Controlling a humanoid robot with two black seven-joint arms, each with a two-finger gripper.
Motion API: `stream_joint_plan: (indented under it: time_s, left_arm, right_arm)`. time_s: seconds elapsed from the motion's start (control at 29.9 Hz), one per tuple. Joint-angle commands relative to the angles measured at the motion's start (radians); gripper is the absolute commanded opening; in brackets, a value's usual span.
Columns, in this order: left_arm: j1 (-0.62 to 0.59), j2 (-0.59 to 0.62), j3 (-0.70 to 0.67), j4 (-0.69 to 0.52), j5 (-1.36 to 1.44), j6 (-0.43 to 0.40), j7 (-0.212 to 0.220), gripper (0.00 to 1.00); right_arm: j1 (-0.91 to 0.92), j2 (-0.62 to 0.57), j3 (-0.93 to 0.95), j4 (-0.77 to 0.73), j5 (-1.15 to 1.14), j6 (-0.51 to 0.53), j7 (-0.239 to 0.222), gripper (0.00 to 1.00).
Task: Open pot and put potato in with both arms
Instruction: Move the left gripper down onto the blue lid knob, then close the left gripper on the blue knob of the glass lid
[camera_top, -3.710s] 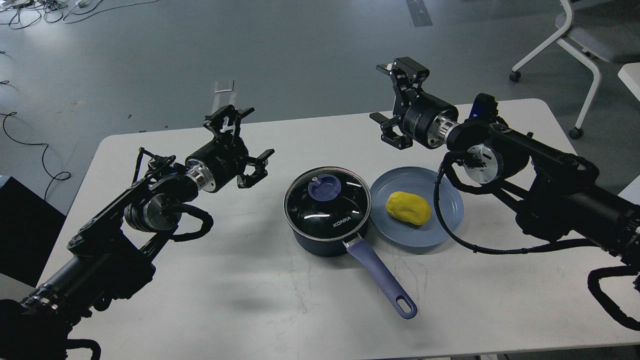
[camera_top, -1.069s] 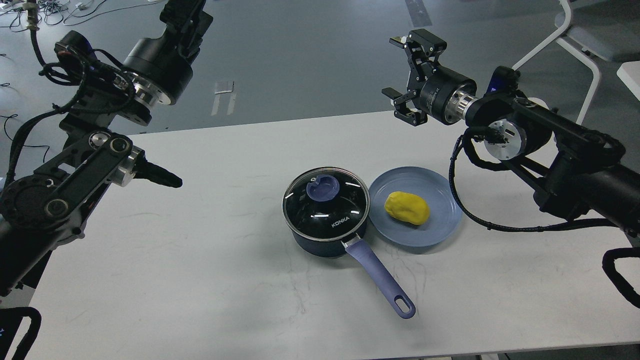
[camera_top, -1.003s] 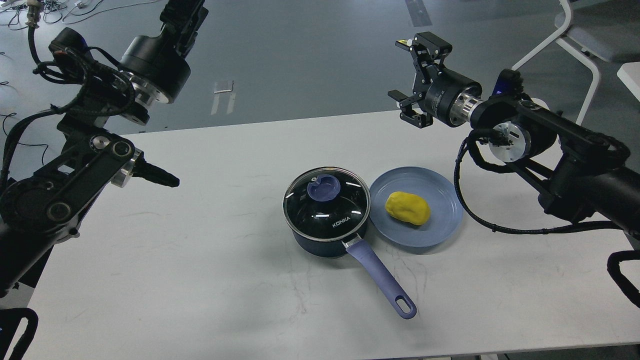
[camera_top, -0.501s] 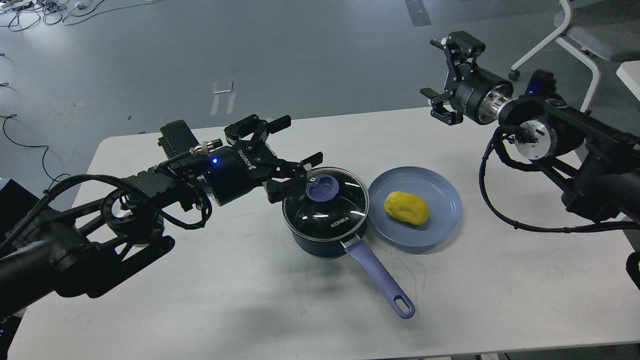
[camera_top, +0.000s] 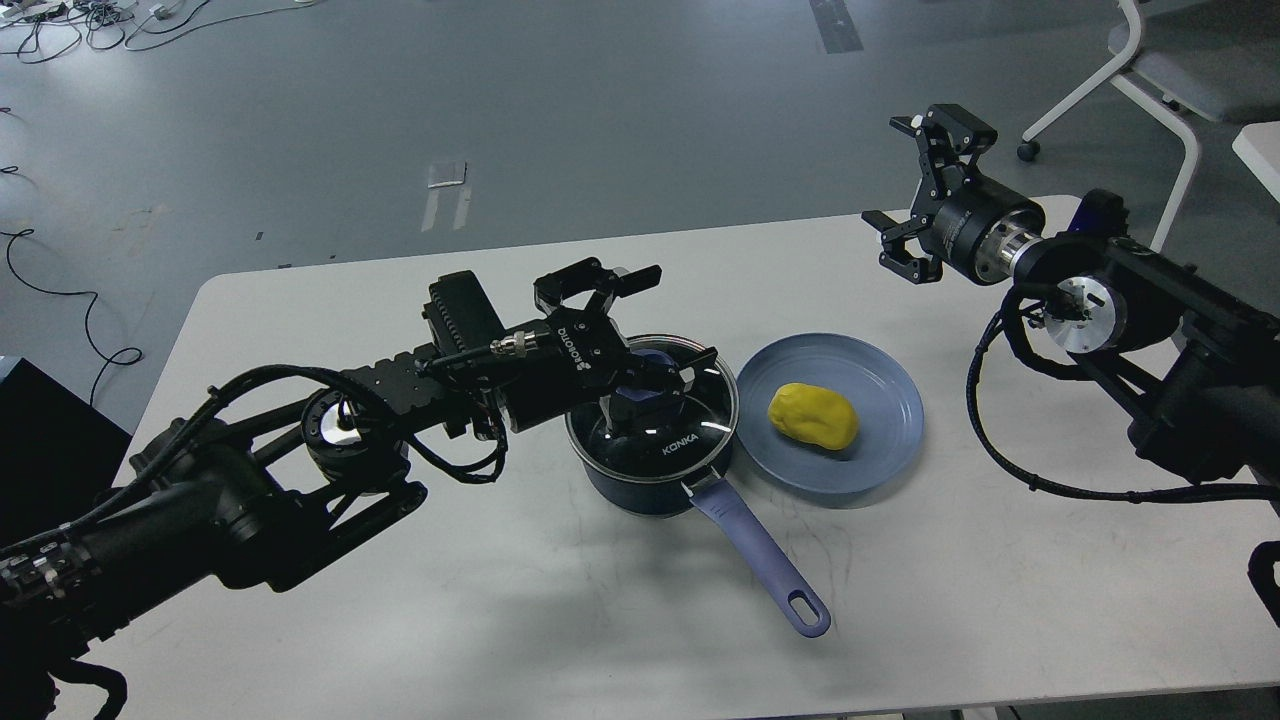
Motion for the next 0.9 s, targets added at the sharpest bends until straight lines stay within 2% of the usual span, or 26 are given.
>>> stream_joint_plan:
  time_s: [0.0, 0.2, 0.87]
  left_arm:
    - [0.001, -0.020, 0.017, 0.033, 0.007, 0.002, -0.001, 0.95]
    - [0.054, -0.055, 0.071, 0.119, 0.009, 0.071, -0.002, 0.95]
    - [0.073, -0.054, 0.071, 0.162, -0.005, 0.080, -0.007, 0.95]
  right_arm:
    - [-0.004, 0.001, 0.002, -0.001, 0.000, -0.003, 0.002, 1.00]
    - [-0.007, -0.010, 0.008, -0.001, 0.000, -0.006, 0.002, 1.00]
    - [-0.019, -0.009, 0.013, -0.003, 0.000, -0.009, 0.007, 1.00]
